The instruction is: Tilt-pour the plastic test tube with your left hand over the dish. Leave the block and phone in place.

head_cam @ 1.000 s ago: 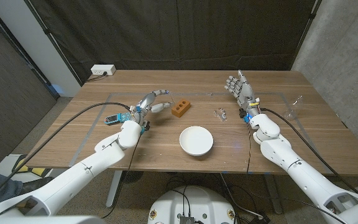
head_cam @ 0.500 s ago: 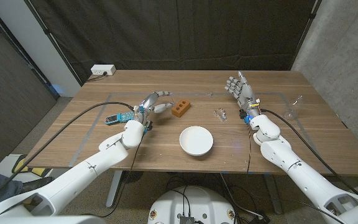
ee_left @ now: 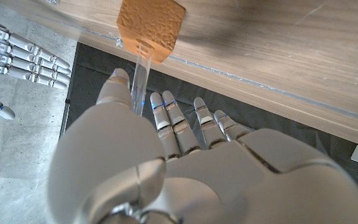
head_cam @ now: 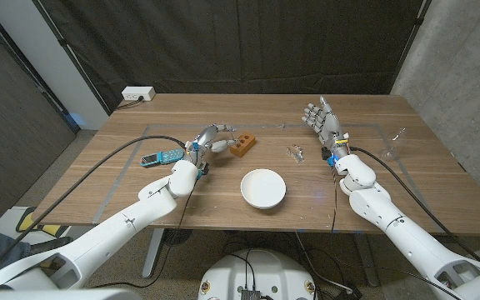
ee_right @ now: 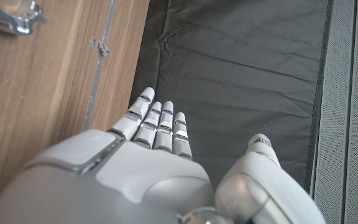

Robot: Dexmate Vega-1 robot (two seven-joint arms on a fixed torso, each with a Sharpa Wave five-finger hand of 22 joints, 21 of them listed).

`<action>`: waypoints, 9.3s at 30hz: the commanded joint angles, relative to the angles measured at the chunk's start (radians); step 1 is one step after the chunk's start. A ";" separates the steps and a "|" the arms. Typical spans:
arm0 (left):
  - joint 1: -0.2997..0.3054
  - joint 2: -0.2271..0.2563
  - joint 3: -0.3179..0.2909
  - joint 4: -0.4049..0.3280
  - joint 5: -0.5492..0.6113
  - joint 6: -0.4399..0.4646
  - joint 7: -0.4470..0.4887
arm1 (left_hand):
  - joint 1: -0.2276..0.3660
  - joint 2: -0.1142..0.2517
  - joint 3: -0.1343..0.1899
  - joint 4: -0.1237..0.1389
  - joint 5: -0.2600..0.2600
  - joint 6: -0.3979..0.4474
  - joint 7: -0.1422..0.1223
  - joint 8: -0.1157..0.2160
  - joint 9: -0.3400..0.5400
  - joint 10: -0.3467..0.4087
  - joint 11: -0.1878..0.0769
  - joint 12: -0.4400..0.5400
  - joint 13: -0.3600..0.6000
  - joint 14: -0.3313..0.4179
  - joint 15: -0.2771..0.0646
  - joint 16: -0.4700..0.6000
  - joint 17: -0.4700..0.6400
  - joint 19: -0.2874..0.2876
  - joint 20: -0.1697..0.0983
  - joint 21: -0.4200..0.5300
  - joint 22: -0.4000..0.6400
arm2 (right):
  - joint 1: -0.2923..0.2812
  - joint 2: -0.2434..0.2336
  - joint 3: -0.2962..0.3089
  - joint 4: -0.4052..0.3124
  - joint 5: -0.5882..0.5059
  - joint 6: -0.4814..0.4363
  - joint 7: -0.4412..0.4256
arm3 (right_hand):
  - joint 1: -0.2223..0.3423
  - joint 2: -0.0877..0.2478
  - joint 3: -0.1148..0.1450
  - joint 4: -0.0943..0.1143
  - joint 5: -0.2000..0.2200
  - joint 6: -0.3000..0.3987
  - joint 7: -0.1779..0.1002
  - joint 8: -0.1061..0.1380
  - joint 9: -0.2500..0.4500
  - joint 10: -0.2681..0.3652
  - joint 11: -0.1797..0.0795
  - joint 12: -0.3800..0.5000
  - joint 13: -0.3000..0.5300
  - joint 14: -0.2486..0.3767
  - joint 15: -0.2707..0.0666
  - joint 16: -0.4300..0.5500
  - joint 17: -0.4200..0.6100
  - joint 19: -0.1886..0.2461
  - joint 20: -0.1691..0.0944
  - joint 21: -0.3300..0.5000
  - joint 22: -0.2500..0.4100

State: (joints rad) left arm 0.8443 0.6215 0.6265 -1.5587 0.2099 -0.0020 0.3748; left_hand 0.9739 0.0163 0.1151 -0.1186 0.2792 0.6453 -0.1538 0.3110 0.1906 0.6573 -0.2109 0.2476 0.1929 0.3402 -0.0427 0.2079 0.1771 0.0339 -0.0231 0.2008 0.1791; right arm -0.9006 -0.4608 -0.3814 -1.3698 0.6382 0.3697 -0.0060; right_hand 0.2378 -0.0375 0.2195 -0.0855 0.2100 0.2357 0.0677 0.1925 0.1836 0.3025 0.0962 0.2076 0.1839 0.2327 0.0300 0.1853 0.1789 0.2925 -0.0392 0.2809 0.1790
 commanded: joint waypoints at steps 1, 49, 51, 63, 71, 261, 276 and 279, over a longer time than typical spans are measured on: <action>-0.011 -0.017 0.014 0.015 -0.002 0.002 0.006 | 0.010 0.008 0.010 0.000 -0.005 0.021 -0.002 0.005 -0.001 0.021 -0.001 -0.004 0.005 0.014 -0.120 0.003 0.002 0.015 0.005 0.008 0.002 | 0.001 -0.002 0.002 0.004 0.000 -0.002 -0.001 | 0.011 0.003 0.003 -0.008 -0.002 0.008 -0.002 0.004 0.005 0.010 -0.002 0.007 0.002 0.009 0.001 0.004 0.003 0.005 -0.004 -0.001 0.005; 0.040 -0.085 -0.030 -0.004 -0.023 0.008 0.196 | 0.169 0.121 0.091 -0.004 -0.058 0.416 0.098 0.017 -0.008 0.448 0.022 -0.026 0.003 0.393 -0.156 0.005 -0.004 0.208 -0.036 0.022 -0.001 | -0.024 -0.026 0.008 -0.034 -0.018 -0.018 -0.034 | 0.022 0.010 0.004 -0.014 -0.004 0.007 -0.004 0.003 0.006 0.010 -0.003 0.006 0.003 0.008 0.002 0.002 0.003 0.004 0.002 -0.015 0.005; 0.035 -0.088 -0.027 0.002 -0.022 0.002 0.195 | 0.172 0.120 0.093 -0.005 -0.058 0.416 0.095 0.016 -0.008 0.449 0.020 -0.027 0.003 0.395 -0.157 0.004 -0.004 0.209 -0.039 0.021 -0.001 | -0.027 -0.026 0.010 -0.036 -0.019 -0.017 -0.038 | 0.022 0.010 0.004 -0.014 -0.004 0.007 -0.004 0.003 0.006 0.010 -0.003 0.006 0.003 0.008 0.003 0.003 0.003 0.005 0.002 -0.015 0.005; 0.020 -0.095 -0.032 0.022 -0.020 -0.037 0.211 | 0.185 0.121 0.099 -0.006 -0.060 0.422 0.103 0.013 -0.005 0.460 0.018 -0.025 0.014 0.410 -0.157 -0.003 -0.004 0.216 -0.045 0.019 -0.001 | -0.035 -0.025 0.012 -0.047 -0.029 -0.015 -0.060 | 0.023 0.010 0.004 -0.015 -0.005 0.008 -0.005 0.003 0.006 0.010 -0.003 0.006 0.003 0.007 0.003 0.002 0.003 0.004 0.003 -0.017 0.005; 0.037 -0.076 -0.052 -0.011 -0.024 -0.043 0.213 | 0.189 0.121 0.101 -0.003 -0.061 0.425 0.108 0.010 -0.004 0.467 0.023 -0.023 0.022 0.422 -0.158 -0.007 -0.003 0.222 -0.053 0.017 -0.002 | -0.031 -0.021 0.008 -0.050 -0.035 -0.018 -0.068 | 0.023 0.010 0.003 -0.015 -0.005 0.008 -0.004 0.003 0.006 0.011 -0.001 0.006 0.003 0.008 0.004 0.002 0.003 0.005 0.004 -0.019 0.005; 0.115 0.420 -0.022 -0.619 1.387 -0.005 -0.075 | 0.214 0.095 0.136 0.048 -0.070 0.458 0.079 -0.005 0.000 0.496 0.006 -0.030 0.080 0.440 -0.170 -0.026 0.000 0.215 -0.098 -0.003 -0.003 | -0.076 -0.024 0.022 -0.077 -0.012 0.029 -0.037 | 0.024 0.023 -0.008 -0.019 -0.011 0.016 0.001 0.004 0.006 0.028 -0.004 0.009 0.003 0.029 0.003 0.005 0.005 0.033 -0.001 -0.048 0.008; 0.027 0.429 0.022 -0.624 1.506 -0.074 -0.071 | 0.216 0.093 0.139 0.050 -0.069 0.454 0.079 -0.007 0.000 0.497 0.006 -0.030 0.083 0.437 -0.171 -0.026 0.000 0.213 -0.100 -0.003 -0.003 | -0.079 -0.018 0.023 -0.073 -0.005 0.036 -0.035 | 0.025 0.024 -0.009 -0.019 -0.011 0.017 0.001 0.004 0.006 0.028 -0.004 0.009 0.003 0.030 0.004 0.005 0.005 0.034 0.000 -0.050 0.008; 0.022 0.430 0.029 -0.627 1.545 -0.064 -0.075 | 0.218 0.094 0.141 0.050 -0.069 0.451 0.079 -0.008 0.000 0.498 0.006 -0.029 0.084 0.437 -0.171 -0.026 0.000 0.213 -0.101 -0.003 -0.003 | -0.077 -0.007 0.026 -0.055 0.020 0.049 -0.008 | 0.025 0.024 -0.009 -0.019 -0.011 0.017 0.001 0.004 0.006 0.029 -0.003 0.009 0.003 0.029 0.004 0.005 0.005 0.034 0.000 -0.051 0.008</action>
State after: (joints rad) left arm 0.9091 1.0465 0.6290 -2.1805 1.6598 -0.0484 0.3010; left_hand 1.1888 0.1056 0.2380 -0.0891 0.2047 1.0899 -0.0766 0.2991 0.1889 1.1167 -0.1632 0.2155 0.2726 0.7786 -0.0853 0.1842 0.1746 0.2498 -0.0390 0.2029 0.1771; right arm -0.9766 -0.4800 -0.3593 -1.4440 0.6281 0.4022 -0.0432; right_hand 0.2589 -0.0164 0.2097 -0.1036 0.2012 0.2446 0.0696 0.1924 0.1886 0.3236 0.0926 0.2076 0.1838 0.2521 0.0357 0.1886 0.1788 0.3157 -0.0376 0.2345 0.1836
